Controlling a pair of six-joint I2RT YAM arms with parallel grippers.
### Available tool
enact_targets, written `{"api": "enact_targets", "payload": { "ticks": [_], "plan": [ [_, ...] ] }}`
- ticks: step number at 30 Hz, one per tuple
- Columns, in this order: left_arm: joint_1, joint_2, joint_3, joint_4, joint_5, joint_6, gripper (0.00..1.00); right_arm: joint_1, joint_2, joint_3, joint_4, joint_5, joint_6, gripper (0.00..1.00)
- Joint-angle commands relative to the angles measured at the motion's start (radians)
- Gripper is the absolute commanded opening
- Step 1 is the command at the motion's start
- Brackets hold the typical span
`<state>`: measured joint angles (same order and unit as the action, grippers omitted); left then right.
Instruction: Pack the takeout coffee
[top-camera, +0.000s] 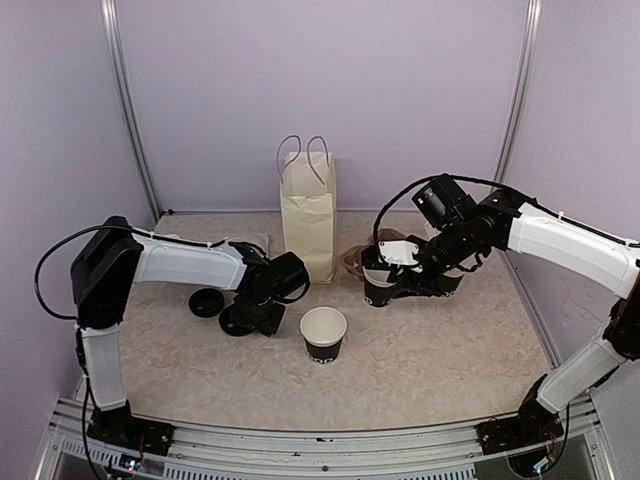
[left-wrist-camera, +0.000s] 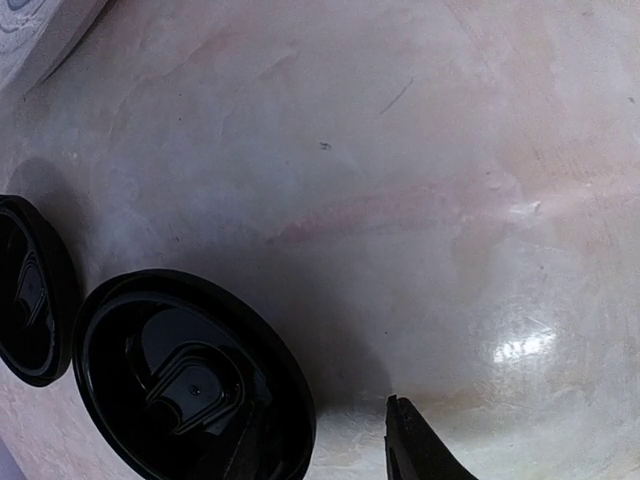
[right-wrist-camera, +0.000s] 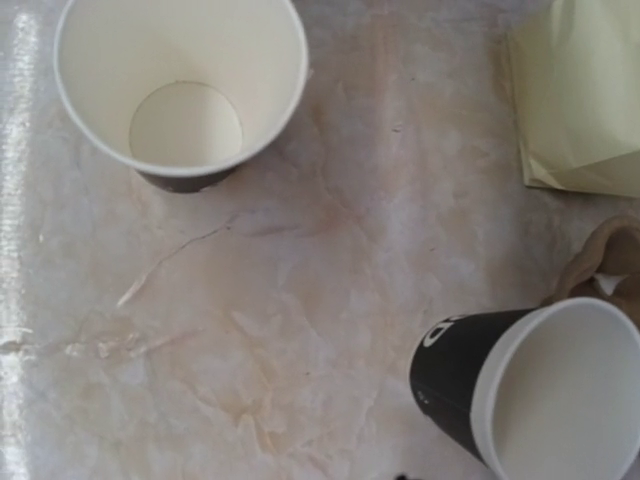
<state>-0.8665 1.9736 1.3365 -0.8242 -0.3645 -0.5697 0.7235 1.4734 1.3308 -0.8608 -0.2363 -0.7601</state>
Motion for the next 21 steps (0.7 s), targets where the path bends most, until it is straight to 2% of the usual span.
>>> {"api": "enact_targets", "payload": {
  "ticks": [1,4,10,21],
  "plan": [
    [0.014,0.025,0.015,-0.038,-0.039,0.010,0.39,-0.020,-0.030,-0.025,0.016,-0.034,0.017,0.31],
    [0.017,0.024,0.005,-0.034,-0.044,0.021,0.36,-0.025,-0.030,-0.026,0.023,-0.035,0.022,0.31],
    [0.014,0.006,0.009,-0.049,-0.041,0.037,0.21,-0.033,-0.017,-0.007,0.029,-0.038,0.032,0.30],
    [0.007,-0.156,-0.013,-0.076,-0.008,0.031,0.06,-0.040,0.003,0.028,0.021,-0.059,0.044,0.29]
  ]
}}
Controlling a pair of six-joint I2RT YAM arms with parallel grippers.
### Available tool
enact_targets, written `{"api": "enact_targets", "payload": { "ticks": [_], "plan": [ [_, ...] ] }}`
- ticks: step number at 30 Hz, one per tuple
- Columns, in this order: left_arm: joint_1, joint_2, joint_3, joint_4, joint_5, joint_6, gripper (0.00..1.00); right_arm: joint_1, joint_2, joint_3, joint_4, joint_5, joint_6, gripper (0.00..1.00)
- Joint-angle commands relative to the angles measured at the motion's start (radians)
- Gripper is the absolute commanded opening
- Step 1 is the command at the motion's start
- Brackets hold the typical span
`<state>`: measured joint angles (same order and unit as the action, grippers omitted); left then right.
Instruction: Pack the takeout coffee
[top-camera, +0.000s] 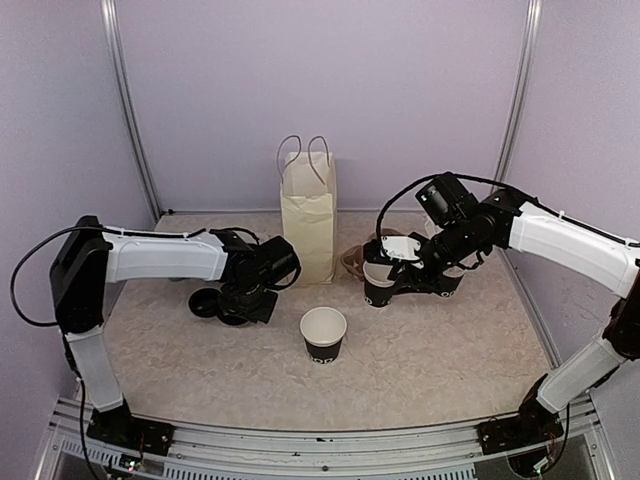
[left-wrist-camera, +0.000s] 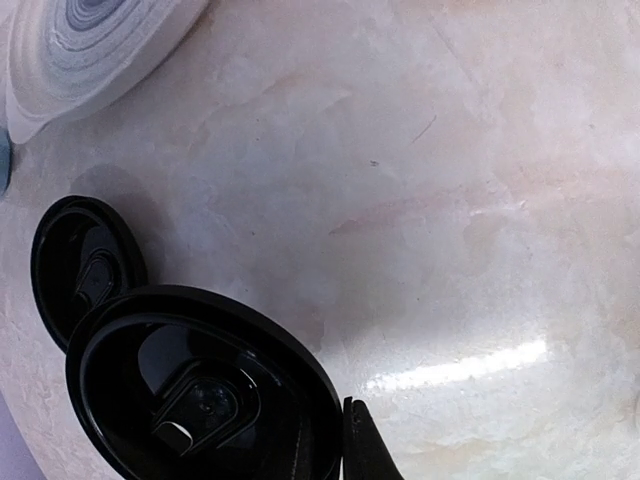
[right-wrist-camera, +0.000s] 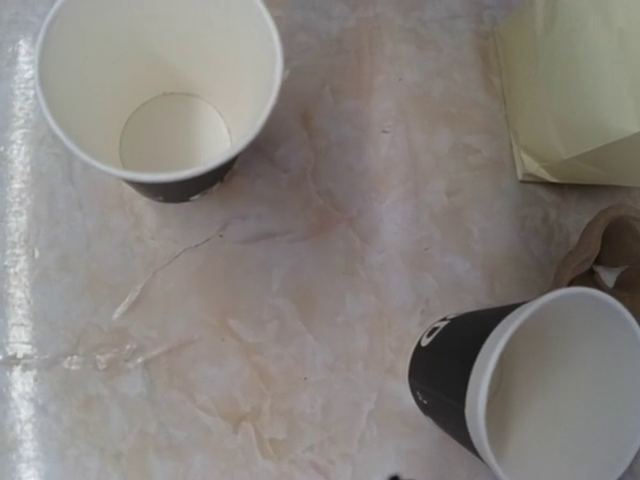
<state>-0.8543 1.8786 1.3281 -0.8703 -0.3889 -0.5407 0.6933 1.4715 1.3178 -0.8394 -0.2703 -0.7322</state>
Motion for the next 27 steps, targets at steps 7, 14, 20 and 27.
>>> {"api": "enact_targets", "payload": {
  "ticks": [7,14,20,27],
  "plan": [
    [-0.067,-0.222,0.003,0.091,0.243,0.120,0.00,-0.018,0.004,0.127,0.007,-0.051,0.094,0.26],
    [-0.059,-0.605,-0.191,0.656,0.538,0.073,0.00,-0.132,0.029,0.439,0.107,-0.275,0.398,0.70],
    [0.095,-0.787,-0.379,1.062,0.739,-0.142,0.00,-0.135,0.044,0.463,0.161,-0.565,0.500,0.92],
    [0.113,-0.730,-0.358,1.205,0.945,-0.242,0.00,-0.085,0.121,0.467,0.233,-0.706,0.540,0.99]
  ]
}}
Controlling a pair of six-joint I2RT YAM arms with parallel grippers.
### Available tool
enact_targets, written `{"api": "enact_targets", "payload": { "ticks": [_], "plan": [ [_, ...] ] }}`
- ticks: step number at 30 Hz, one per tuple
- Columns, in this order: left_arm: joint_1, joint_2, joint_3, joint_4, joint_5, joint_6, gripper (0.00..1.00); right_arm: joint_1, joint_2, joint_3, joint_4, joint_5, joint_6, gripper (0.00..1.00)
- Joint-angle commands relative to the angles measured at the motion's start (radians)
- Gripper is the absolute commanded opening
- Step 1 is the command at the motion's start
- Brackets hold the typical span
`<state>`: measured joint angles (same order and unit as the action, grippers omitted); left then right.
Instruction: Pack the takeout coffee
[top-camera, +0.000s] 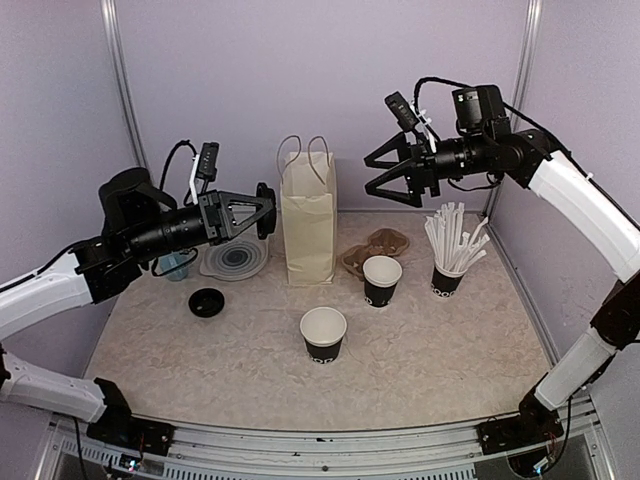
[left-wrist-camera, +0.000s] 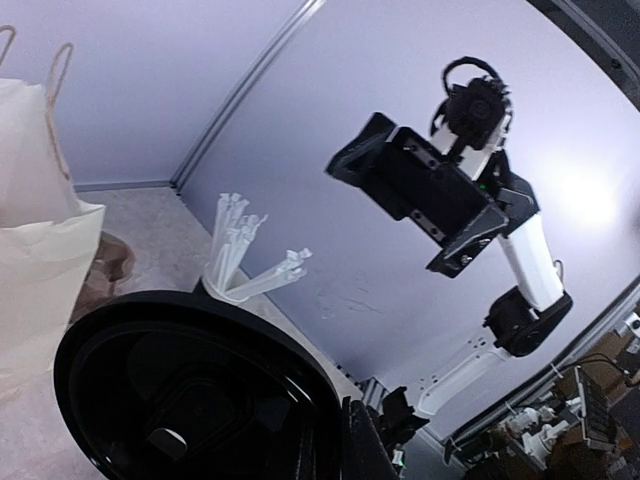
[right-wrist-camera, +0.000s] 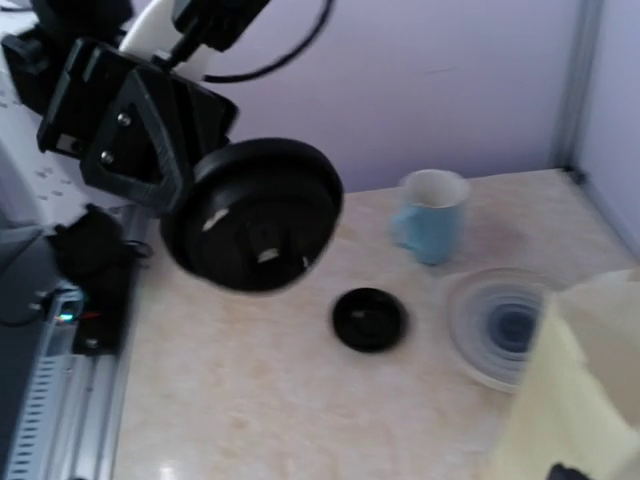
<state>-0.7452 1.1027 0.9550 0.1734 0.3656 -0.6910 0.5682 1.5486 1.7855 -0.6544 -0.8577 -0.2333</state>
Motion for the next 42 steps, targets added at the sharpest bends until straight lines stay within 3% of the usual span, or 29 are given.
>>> {"api": "enact_targets", "payload": {
  "ticks": [1,4,7,16,32,42],
  "plan": [
    [0.004,0.072,0.022,0.172,0.230,-0.106,0.00,0.070,0.053,0.010,0.030,-0.088,-0.001,0.99],
    [-0.008,0.124,0.032,0.200,0.322,-0.143,0.00,0.154,0.052,0.000,0.002,0.044,-0.129,0.99],
    [-0.013,0.150,-0.007,0.334,0.360,-0.231,0.00,0.205,0.006,-0.094,0.085,0.159,-0.172,0.99],
    [-0.031,0.252,-0.019,0.585,0.409,-0.402,0.00,0.311,-0.097,-0.294,0.278,0.328,-0.117,1.00],
    [-0.064,0.311,0.005,0.637,0.384,-0.425,0.00,0.317,-0.135,-0.359,0.332,0.315,-0.036,0.99],
    [-0.068,0.345,0.019,0.672,0.394,-0.441,0.00,0.317,-0.118,-0.358,0.350,0.308,-0.007,0.84]
  ]
}}
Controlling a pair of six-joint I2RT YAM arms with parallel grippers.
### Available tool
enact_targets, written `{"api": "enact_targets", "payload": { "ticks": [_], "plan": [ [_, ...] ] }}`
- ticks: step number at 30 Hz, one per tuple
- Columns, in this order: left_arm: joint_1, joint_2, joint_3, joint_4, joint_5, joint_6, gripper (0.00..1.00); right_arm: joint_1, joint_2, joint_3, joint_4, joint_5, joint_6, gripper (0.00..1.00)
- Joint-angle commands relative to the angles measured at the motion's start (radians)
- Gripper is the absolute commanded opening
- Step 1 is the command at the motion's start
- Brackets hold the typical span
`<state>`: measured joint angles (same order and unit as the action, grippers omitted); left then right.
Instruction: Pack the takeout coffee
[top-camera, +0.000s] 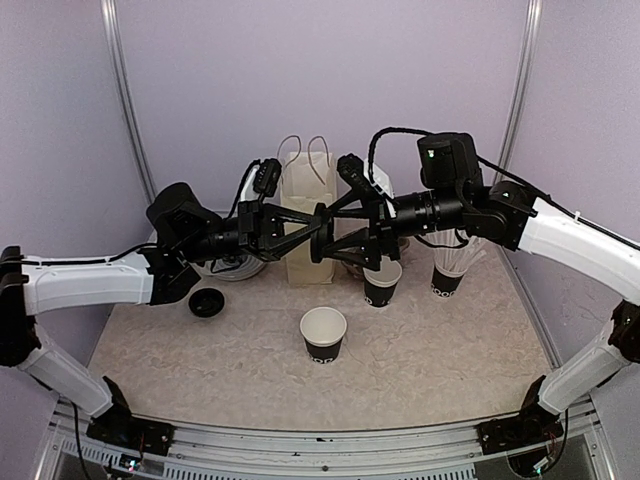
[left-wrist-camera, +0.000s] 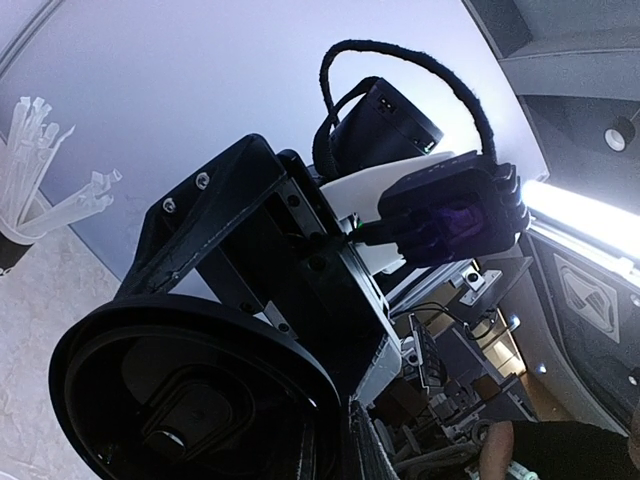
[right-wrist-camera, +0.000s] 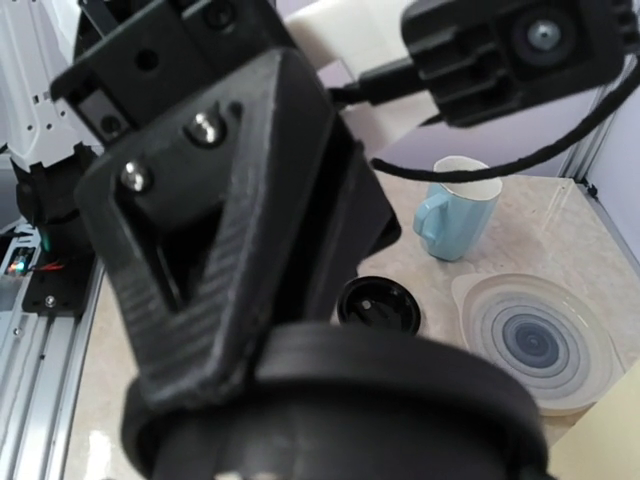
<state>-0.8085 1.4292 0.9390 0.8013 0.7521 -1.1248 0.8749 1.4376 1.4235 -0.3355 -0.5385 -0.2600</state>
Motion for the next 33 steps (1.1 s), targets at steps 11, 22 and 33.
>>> {"api": "enact_targets", "payload": {
  "ticks": [11,22,33],
  "plan": [
    [0.009,0.034,0.037,0.062,0.021,-0.017,0.00,0.010,0.009,0.010,0.037,0.035,0.021,0.69],
    [0.030,0.037,0.027,0.003,0.011,0.000,0.19,0.009,0.004,0.008,0.005,0.050,-0.014,0.60],
    [0.066,-0.177,-0.040,-0.541,-0.091,0.276,0.49,-0.013,0.004,0.062,-0.266,0.089,-0.273,0.62]
  ]
}}
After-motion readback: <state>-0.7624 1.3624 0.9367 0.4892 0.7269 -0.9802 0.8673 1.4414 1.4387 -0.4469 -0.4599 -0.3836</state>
